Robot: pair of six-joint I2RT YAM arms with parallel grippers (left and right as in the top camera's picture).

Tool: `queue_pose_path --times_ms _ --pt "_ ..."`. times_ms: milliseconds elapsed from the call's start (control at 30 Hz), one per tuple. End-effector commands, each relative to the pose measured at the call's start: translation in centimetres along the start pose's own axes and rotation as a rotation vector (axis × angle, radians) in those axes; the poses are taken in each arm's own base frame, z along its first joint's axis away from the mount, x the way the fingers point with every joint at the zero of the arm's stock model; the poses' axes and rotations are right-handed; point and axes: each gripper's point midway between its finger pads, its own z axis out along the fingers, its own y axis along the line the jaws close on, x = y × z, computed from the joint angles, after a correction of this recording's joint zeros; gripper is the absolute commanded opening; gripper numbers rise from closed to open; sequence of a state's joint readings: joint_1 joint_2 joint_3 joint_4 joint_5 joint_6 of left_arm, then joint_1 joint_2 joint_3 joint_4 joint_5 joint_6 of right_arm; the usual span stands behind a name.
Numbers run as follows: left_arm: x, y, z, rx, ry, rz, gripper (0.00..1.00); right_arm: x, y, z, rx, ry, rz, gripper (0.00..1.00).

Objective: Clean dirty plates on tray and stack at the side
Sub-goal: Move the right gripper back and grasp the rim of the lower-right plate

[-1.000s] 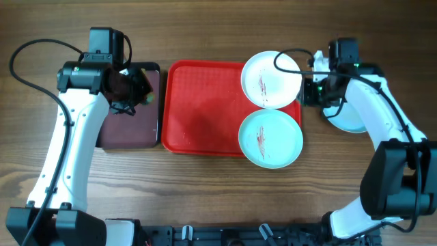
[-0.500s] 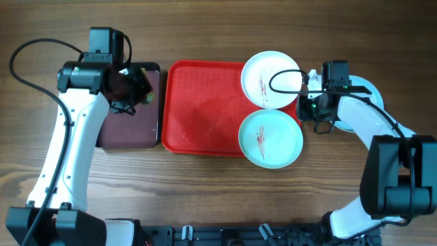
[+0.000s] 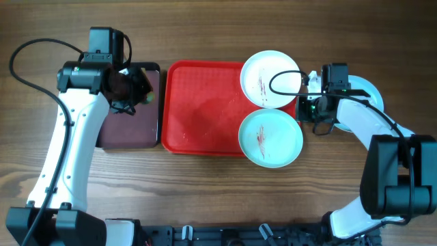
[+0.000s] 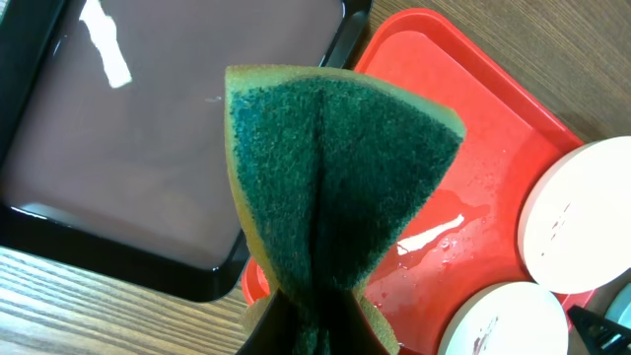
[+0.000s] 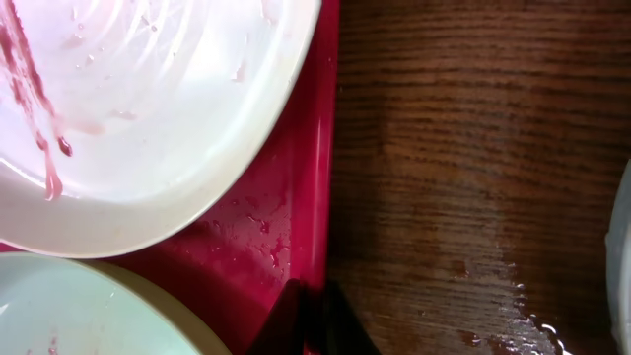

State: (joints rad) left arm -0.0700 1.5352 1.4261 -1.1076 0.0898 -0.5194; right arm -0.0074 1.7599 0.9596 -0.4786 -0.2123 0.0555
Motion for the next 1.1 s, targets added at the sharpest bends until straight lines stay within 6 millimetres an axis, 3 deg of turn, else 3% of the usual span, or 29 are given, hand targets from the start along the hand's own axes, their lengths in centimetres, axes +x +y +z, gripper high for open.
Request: queue_pose_path --times_ms 0,133,333,367,400,433,533,667,767,867,967,1067 --pt "-0.2 0.3 0.3 -0.014 -0.003 0.016 0.04 -0.8 -0.9 0.5 0.047 -0.035 -0.011 0.04" --pt "-0.2 0.3 0.3 -0.014 -0.003 0.016 0.04 -2.5 -1.2 0.4 0.072 -0.099 -0.068 0.04" --pt "-0.2 0.3 0.3 -0.014 -0.003 0.016 0.04 -2.5 -1.3 0.4 0.071 -0.101 -0.063 0.04" --pt "-0.2 0.3 0.3 -0.014 -0.004 0.016 0.04 -2.4 -1.3 0.4 0.07 -0.098 -0.054 0.11" --pt "-0.2 0.3 0.3 -0.014 -0.003 0.016 0.04 -2.3 -1.2 0.2 0.063 -0.091 -0.04 0.31" --pt "-0.2 0.3 0.3 -0.014 -0.003 0.016 0.04 -2.3 -0.9 0.0 0.052 -0.08 -0.039 0.37" --pt "-0.2 0.3 0.3 -0.014 -0.004 0.016 0.04 -3.2 0.4 -2.6 0.01 -0.058 -0.034 0.4" --pt "-0.2 0.3 0.3 -0.014 -0.003 0.016 0.04 -4.5 2.2 -8.4 -0.016 -0.038 0.016 0.5" --pt "-0.2 0.3 0.3 -0.014 -0.004 0.016 0.04 -2.6 2.3 -9.5 -0.009 0.041 0.102 0.47" --pt "-0.2 0.3 0.3 -0.014 -0.004 0.016 0.04 0.7 2.0 -8.6 0.007 0.157 0.194 0.39" --pt "-0.2 0.3 0.3 -0.013 -0.003 0.016 0.04 4.7 1.4 -7.2 0.027 0.27 0.249 0.39" --pt "-0.2 0.3 0.3 -0.013 -0.003 0.016 0.04 6.9 1.1 -6.0 0.038 0.32 0.281 0.36"
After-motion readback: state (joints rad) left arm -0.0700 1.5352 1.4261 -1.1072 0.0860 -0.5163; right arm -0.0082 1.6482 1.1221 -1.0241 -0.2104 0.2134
